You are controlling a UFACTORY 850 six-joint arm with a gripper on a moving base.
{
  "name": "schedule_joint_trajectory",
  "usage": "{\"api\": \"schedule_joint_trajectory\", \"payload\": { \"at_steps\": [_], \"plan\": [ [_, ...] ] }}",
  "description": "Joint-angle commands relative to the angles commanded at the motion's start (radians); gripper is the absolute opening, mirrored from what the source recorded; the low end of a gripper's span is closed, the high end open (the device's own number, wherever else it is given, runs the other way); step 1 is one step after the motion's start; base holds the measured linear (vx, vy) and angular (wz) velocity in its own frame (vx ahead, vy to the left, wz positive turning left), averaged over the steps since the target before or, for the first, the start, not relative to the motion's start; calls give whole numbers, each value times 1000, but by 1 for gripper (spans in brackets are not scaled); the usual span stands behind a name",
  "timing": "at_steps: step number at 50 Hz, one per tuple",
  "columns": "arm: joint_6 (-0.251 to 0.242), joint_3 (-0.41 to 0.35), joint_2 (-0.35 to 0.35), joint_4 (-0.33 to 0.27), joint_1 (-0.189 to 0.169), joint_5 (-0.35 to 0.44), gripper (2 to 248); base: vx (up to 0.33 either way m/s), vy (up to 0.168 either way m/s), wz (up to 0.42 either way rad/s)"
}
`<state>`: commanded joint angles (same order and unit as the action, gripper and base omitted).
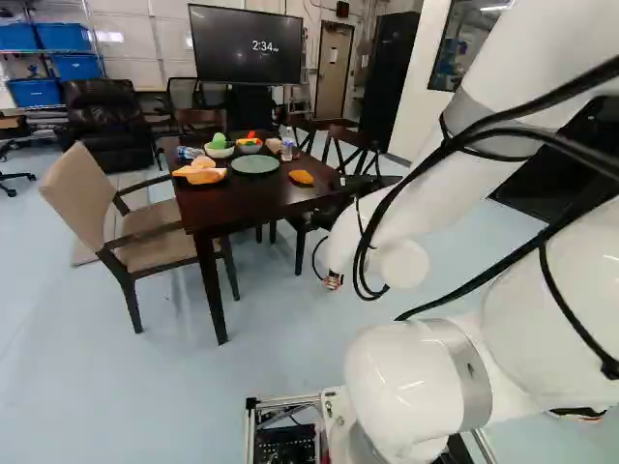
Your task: Move the croissant to the empty plate
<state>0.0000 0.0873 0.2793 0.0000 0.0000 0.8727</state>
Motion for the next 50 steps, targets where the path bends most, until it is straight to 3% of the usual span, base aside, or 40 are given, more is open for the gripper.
{"api": "schedule_joint_trajectory", "payload": {
  "at_steps": [17,50],
  "plan": [
    [0,0,0,0,0,0,247,158,-45,3],
    [0,0,0,0,0,0,247,158,-10,168]
  ]
}}
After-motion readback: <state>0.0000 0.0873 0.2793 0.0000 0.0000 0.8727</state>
